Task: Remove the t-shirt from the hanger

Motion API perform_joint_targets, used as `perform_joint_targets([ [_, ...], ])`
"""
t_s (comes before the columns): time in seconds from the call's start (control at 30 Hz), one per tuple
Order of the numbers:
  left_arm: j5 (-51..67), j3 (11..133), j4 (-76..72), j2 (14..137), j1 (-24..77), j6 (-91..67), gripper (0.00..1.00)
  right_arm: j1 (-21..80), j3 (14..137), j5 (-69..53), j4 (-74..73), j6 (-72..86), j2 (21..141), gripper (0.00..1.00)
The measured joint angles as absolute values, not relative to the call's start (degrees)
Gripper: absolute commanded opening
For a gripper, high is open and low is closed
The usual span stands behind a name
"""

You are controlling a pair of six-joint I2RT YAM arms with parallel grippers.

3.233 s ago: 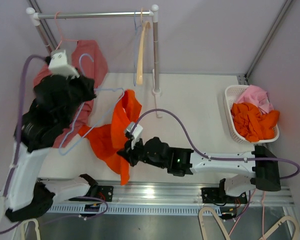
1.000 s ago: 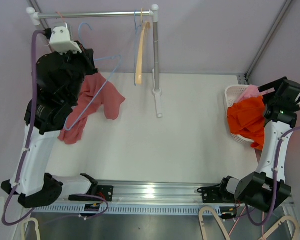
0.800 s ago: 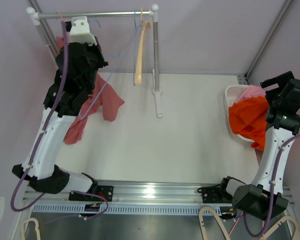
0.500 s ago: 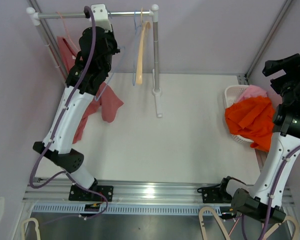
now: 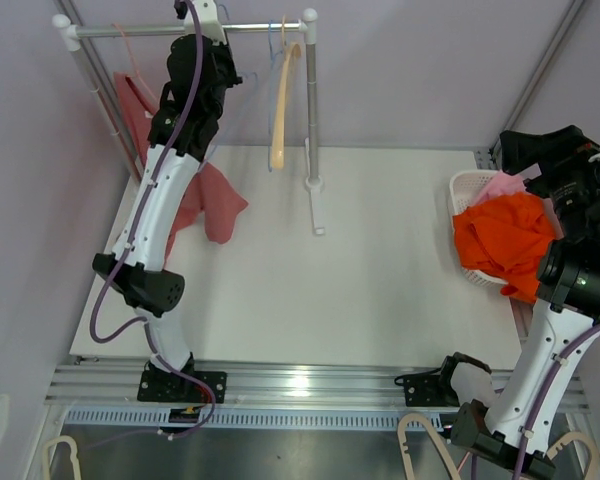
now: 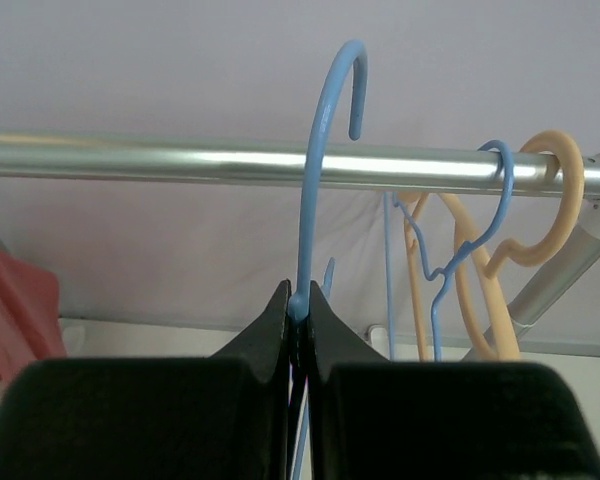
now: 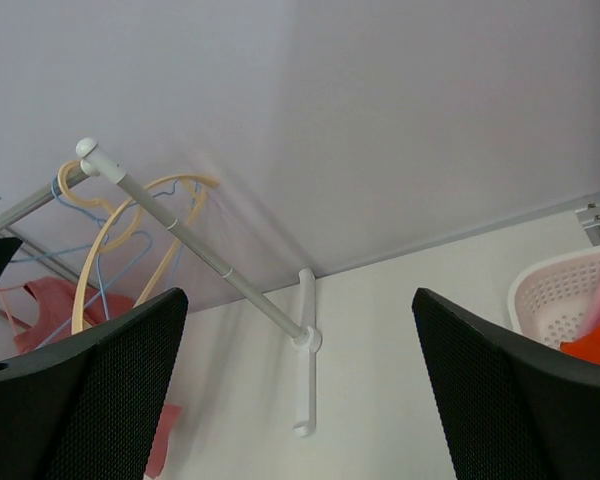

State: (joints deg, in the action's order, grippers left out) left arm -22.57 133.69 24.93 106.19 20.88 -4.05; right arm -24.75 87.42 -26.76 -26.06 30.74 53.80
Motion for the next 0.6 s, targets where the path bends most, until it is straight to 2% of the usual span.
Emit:
perform_joint_targets([
  [0.6, -10.61, 136.31, 17.91, 114.06, 19.68, -4.54, 0.01, -24.71, 85.93, -32.38, -25.39, 29.98, 53.52, 0.99],
])
